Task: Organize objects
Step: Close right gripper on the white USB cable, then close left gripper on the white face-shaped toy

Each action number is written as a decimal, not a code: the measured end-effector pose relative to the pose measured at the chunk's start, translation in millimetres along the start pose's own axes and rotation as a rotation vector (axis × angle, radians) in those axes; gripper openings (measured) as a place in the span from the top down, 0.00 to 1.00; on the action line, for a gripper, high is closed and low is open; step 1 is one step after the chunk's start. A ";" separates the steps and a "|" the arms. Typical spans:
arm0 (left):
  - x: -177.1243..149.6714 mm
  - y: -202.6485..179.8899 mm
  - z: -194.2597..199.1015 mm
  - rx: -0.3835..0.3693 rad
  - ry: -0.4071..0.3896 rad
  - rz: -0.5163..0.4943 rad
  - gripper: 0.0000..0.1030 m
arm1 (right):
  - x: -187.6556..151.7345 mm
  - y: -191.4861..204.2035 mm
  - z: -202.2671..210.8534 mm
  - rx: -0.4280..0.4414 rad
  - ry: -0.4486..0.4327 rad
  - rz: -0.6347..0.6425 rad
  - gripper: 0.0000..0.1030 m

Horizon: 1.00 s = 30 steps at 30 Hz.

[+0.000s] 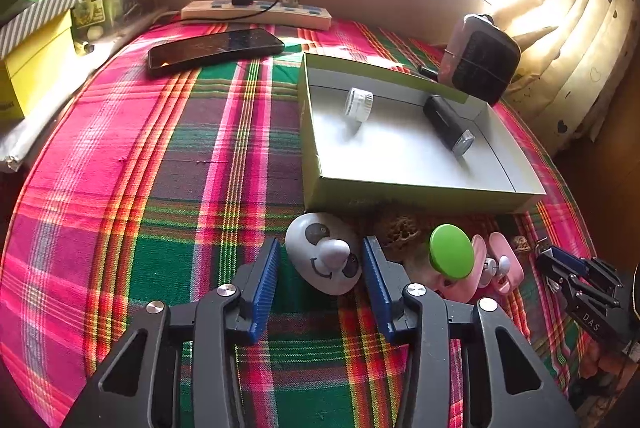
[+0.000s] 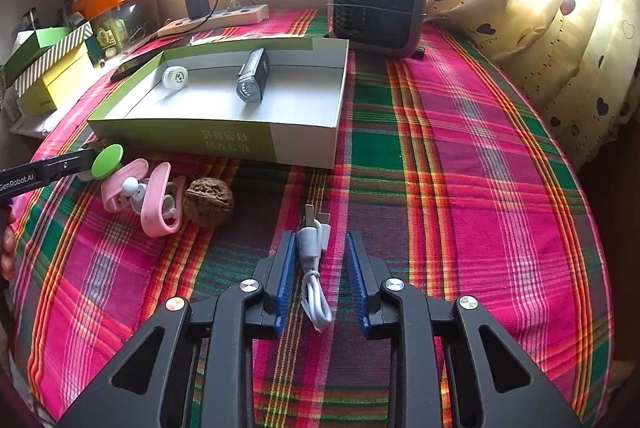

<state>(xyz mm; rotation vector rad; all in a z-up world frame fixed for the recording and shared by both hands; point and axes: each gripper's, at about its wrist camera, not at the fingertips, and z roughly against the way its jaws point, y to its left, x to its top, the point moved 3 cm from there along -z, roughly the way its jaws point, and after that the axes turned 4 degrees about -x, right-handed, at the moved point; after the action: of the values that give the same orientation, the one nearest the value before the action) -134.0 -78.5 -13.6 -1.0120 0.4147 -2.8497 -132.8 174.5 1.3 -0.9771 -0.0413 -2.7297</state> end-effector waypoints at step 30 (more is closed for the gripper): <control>-0.4 -0.6 4.7 -0.010 -0.011 0.010 0.71 | 0.3 0.3 0.0 0.002 0.000 0.000 0.84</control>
<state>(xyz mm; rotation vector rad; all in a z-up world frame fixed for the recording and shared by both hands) -130.7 -78.9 -10.2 -1.0237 0.4317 -2.8346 -132.9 174.2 1.4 -0.9765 -0.0439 -2.7290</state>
